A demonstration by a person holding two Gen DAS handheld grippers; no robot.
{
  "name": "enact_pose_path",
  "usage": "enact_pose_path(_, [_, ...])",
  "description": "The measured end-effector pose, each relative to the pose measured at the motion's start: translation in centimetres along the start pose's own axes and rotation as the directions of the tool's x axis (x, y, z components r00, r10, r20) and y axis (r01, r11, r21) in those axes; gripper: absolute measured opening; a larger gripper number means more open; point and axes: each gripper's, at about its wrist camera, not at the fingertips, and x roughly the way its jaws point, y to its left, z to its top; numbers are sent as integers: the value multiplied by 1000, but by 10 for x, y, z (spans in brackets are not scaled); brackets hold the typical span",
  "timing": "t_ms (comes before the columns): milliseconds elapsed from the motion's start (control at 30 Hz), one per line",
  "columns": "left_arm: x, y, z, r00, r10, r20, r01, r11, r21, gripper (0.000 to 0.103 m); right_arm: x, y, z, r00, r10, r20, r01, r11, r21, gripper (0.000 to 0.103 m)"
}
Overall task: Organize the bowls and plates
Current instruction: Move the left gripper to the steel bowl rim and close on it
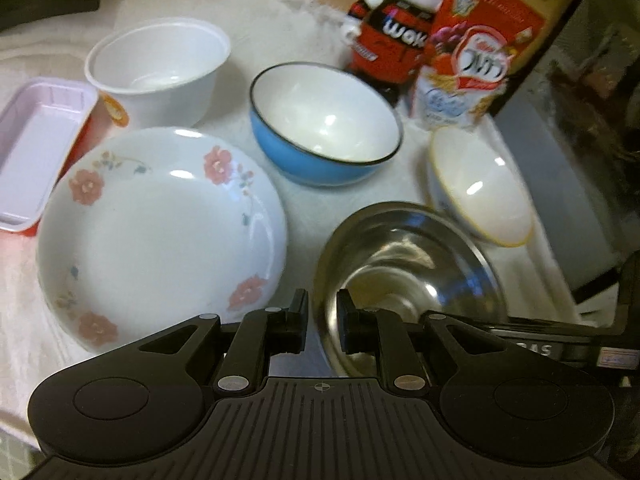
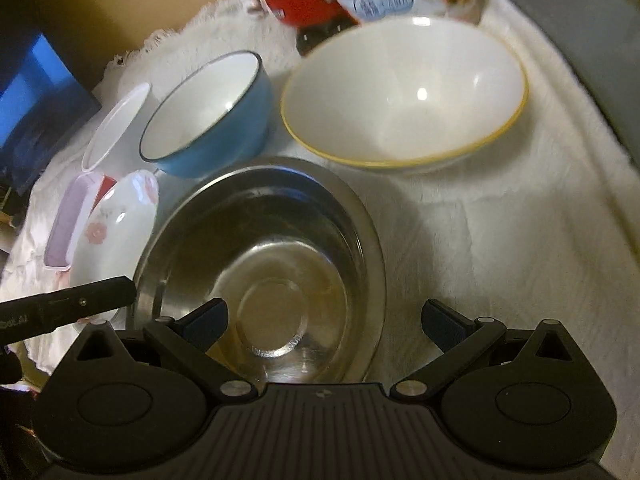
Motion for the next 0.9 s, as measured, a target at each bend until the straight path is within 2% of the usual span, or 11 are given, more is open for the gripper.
enact_pose_path(200, [9,1,2,999,11,-39,-9,999,38,23,3,3,0,1000,-7,-9,7,999,-52,103])
enact_pose_path(400, [18,7,7,996,-60,-64,63,997,51,23,9,20,-9,997,-72,11,73,989,-125,103])
enact_pose_path(467, [22,13,7,993,-90,-82,92,995,24,23,12,26,-9,995,-103,3,101,978,-182,103])
enact_pose_path(567, [25,17,6,989,-120,-88,122,992,21,23,9,27,-7,992,-115,52,122,981,-152,99])
enact_pose_path(667, [28,18,7,984,-147,-98,151,988,30,23,3,24,-4,983,-139,117,152,982,-113,89])
enact_pose_path(733, [31,17,8,980,-161,-115,165,986,28,23,4,23,1,984,-140,107,151,983,-102,70])
enact_pose_path(767, [33,14,8,979,-163,-119,168,985,37,24,6,22,3,986,-136,92,145,985,-96,64])
enact_pose_path(800, [34,12,8,980,-161,-119,167,985,46,25,8,21,4,989,-128,75,135,987,-90,53])
enact_pose_path(900, [38,7,9,981,-152,-119,159,986,58,28,6,21,3,989,-131,70,137,987,-88,46])
